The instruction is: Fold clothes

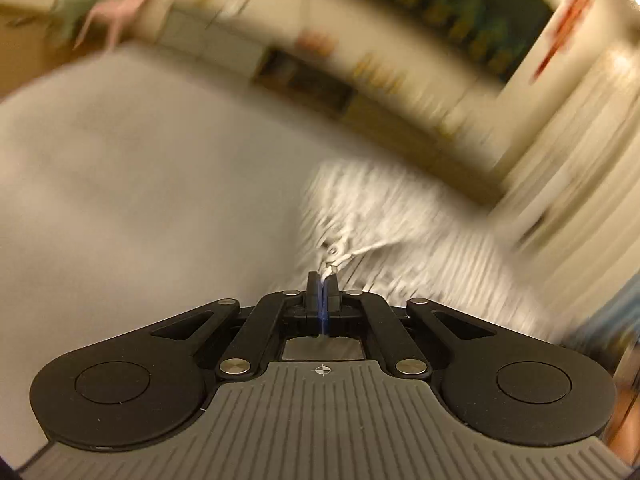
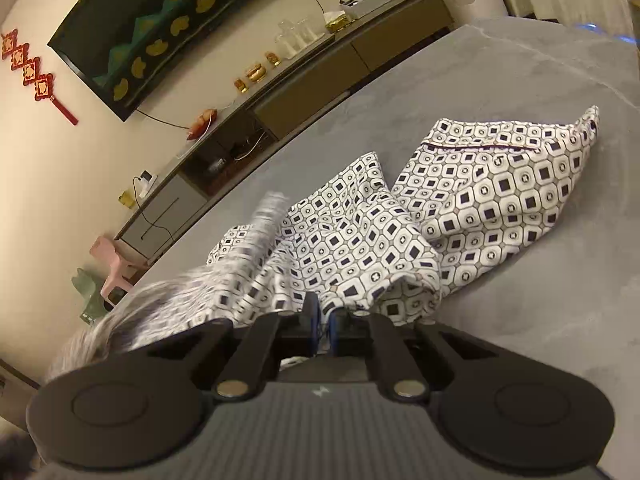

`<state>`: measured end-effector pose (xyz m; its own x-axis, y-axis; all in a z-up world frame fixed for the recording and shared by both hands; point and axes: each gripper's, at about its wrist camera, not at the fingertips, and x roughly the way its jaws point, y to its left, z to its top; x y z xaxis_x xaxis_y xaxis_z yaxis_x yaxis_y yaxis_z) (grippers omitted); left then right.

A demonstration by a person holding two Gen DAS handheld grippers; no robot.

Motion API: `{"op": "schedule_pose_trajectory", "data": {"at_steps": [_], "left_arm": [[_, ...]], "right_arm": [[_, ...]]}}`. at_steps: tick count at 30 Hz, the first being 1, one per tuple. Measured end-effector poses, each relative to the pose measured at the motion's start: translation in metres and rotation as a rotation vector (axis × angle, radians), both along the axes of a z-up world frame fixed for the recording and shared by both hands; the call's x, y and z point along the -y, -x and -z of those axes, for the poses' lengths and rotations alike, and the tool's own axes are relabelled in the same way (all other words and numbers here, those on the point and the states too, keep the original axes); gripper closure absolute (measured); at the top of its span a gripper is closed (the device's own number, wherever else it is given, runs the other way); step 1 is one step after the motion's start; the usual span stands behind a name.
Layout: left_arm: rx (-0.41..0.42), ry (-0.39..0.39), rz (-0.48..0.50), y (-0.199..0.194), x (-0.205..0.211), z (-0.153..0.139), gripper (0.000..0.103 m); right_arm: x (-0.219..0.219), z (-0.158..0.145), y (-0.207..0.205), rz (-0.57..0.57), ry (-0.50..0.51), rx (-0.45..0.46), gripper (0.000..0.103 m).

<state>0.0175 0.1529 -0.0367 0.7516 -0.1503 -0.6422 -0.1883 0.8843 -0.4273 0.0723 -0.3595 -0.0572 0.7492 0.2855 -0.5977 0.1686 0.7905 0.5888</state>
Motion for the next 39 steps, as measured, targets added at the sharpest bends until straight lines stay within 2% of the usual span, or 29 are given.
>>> {"op": "schedule_pose_trajectory", "data": {"at_steps": [1,3,5,6,7,9,10,11,12,13,15,17,20,21,22,23,25,27,28,30,31,33,34,36,39], "left_arm": [[-0.09,-0.026,0.008,0.017,-0.002,0.018,0.089],[-0.141,-0.044,-0.023,0.045,-0.01,0.03,0.079],[-0.077,-0.104,-0.066,0.058,-0.014,0.017,0.072],[-0.038,-0.149,-0.083,0.061,-0.014,0.007,0.064],[0.002,-0.194,-0.1,0.063,-0.015,-0.003,0.057],[0.084,-0.284,-0.085,0.06,-0.009,-0.028,0.049],[0.12,-0.321,-0.074,0.056,-0.006,-0.04,0.04],[0.145,-0.33,-0.051,0.048,-0.001,-0.049,0.033],[0.17,-0.339,-0.028,0.039,0.003,-0.057,0.015],[0.168,-0.335,0.032,0.021,0.008,-0.06,0.01],[0.118,-0.343,0.109,-0.023,0.017,-0.05,0.011],[0.004,-0.354,0.167,-0.065,0.026,-0.029,0.019],[-0.163,-0.38,0.279,-0.118,0.038,0.01,0.025],[-0.177,-0.425,0.273,-0.122,0.041,0.018,0.045],[-0.189,-0.472,0.266,-0.127,0.045,0.027,0.099],[-0.182,-0.513,0.25,-0.128,0.045,0.026,0.103],[-0.021,-0.472,0.149,-0.107,0.032,-0.001,0.103],[0.267,-0.273,0.054,-0.046,0.008,-0.045,0.103],[0.384,-0.198,-0.012,-0.007,-0.002,-0.059,0.103],[0.368,-0.161,-0.095,0.046,-0.014,-0.057,0.101],[0.278,-0.177,-0.065,0.057,-0.013,-0.043,0.09],[0.121,-0.245,0.028,0.069,-0.006,-0.02,0.085],[0.042,-0.279,0.074,0.075,-0.002,-0.008,0.077],[0.046,-0.287,0.057,0.076,-0.004,-0.011,0.063],[0.055,-0.298,0.029,0.077,-0.008,-0.016,0.054]], "right_arm": [[-0.002,0.002,0.001,0.001,0.003,-0.011,0.094],[-0.008,0.005,0.0,-0.006,0.024,-0.027,0.091],[-0.01,0.008,0.002,0.003,0.05,-0.032,0.09],[-0.009,0.008,0.003,0.005,0.06,-0.032,0.087],[-0.007,0.007,0.005,0.014,0.061,-0.028,0.081],[-0.003,0.005,0.009,0.03,0.064,-0.015,0.068],[-0.001,0.004,0.01,0.036,0.067,-0.009,0.067],[0.001,0.003,0.01,0.041,0.069,-0.005,0.067],[0.0,0.004,0.009,0.035,0.07,-0.004,0.067],[-0.001,0.005,0.007,0.028,0.071,-0.002,0.065],[-0.003,0.006,0.005,0.015,0.073,0.0,0.059],[-0.007,0.007,0.001,-0.007,0.086,0.005,0.056],[-0.01,0.01,-0.007,-0.039,0.12,0.007,0.05],[-0.01,0.012,-0.011,-0.041,0.121,0.001,0.049],[-0.009,0.014,-0.014,-0.044,0.114,-0.006,0.048],[-0.007,0.016,-0.017,-0.045,0.104,-0.015,0.048],[-0.003,0.023,-0.023,-0.032,0.08,-0.039,0.048],[0.001,0.027,-0.026,-0.017,0.06,-0.058,0.049],[0.003,0.03,-0.027,-0.01,0.05,-0.067,0.051],[0.005,0.031,-0.026,-0.006,0.038,-0.073,0.054],[0.005,0.032,-0.026,-0.011,0.025,-0.077,0.054],[-0.001,0.032,-0.025,-0.006,0.057,-0.084,0.052],[-0.003,0.032,-0.025,-0.004,0.073,-0.087,0.052],[-0.005,0.034,-0.023,-0.004,0.101,-0.089,0.053],[-0.003,0.032,-0.017,0.014,0.102,-0.092,0.054]]}}
